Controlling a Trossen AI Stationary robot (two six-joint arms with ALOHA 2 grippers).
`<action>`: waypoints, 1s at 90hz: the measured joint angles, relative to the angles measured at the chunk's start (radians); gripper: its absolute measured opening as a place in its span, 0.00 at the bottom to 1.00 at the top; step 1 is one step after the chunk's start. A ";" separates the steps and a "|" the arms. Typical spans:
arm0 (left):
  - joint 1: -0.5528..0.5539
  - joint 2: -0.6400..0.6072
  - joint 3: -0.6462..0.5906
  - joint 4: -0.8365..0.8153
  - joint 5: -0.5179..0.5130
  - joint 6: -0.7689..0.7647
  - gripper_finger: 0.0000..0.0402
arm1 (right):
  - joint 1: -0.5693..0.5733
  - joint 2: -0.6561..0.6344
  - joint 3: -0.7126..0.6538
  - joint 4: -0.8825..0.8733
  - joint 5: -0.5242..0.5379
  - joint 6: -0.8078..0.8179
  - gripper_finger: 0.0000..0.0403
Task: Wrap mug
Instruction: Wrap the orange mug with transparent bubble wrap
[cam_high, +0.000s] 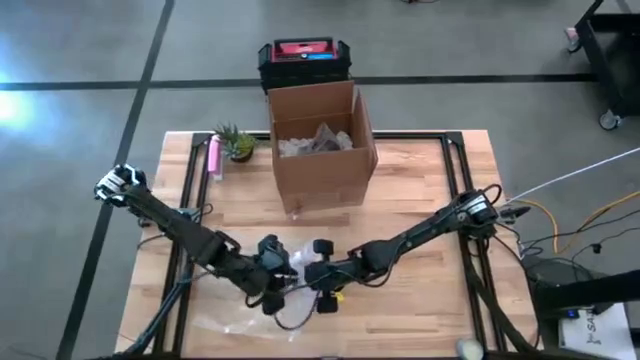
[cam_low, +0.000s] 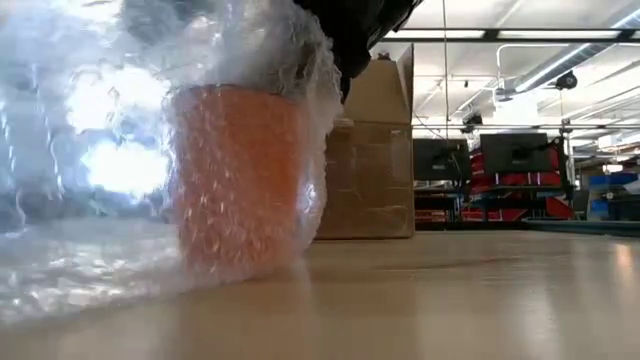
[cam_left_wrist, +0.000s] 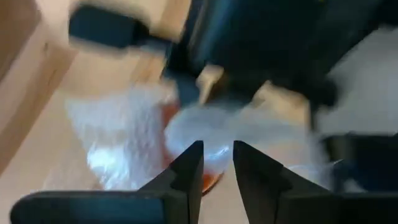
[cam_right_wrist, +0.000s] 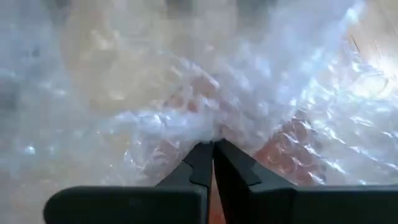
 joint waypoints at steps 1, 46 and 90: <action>-0.002 0.000 0.003 -0.001 -0.001 0.002 0.19 | 0.000 0.000 0.000 0.000 0.000 0.000 0.00; 0.051 0.183 -0.037 0.033 0.000 0.006 0.19 | 0.000 -0.014 -0.003 -0.024 -0.005 -0.003 0.00; 0.058 0.232 -0.038 0.049 0.049 0.022 0.19 | 0.008 -0.102 0.080 -0.143 -0.012 -0.021 0.00</action>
